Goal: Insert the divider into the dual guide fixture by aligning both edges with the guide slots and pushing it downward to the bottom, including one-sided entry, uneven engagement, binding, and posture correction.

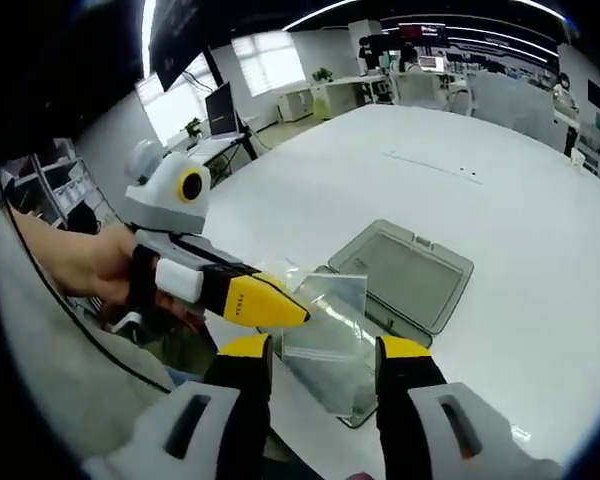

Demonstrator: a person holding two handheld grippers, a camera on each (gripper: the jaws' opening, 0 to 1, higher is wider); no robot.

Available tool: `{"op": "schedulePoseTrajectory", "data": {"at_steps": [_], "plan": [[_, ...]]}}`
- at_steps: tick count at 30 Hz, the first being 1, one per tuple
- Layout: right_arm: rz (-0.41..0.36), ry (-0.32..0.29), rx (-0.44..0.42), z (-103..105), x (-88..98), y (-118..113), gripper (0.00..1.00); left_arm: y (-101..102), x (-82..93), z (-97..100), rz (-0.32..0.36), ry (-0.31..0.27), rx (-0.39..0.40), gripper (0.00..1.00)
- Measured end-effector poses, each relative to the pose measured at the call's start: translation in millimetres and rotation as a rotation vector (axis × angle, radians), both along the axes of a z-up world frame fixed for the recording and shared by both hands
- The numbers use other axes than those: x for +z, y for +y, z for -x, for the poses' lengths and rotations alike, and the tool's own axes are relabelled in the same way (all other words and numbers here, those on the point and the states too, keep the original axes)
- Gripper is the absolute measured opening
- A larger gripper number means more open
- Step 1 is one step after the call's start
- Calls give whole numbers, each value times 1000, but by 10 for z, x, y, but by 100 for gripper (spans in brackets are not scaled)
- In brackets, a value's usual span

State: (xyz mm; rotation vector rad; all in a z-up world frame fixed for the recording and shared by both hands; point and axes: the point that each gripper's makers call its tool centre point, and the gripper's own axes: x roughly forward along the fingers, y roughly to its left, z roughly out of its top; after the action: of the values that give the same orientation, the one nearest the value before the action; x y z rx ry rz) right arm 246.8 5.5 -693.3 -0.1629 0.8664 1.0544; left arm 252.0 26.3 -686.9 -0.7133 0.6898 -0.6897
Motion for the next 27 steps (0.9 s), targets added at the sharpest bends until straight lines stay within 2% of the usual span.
{"op": "schedulePoseTrajectory", "data": {"at_steps": [11, 17, 27], "plan": [[-35, 28, 45, -77, 13, -89, 36, 13, 52, 15, 4, -32, -39, 0], [-81, 45, 71, -96, 51, -112, 36, 10, 96, 30, 2, -50, -63, 0], [-144, 98, 142, -2, 87, -102, 36, 0, 205, 60, 19, -80, -102, 0]]}}
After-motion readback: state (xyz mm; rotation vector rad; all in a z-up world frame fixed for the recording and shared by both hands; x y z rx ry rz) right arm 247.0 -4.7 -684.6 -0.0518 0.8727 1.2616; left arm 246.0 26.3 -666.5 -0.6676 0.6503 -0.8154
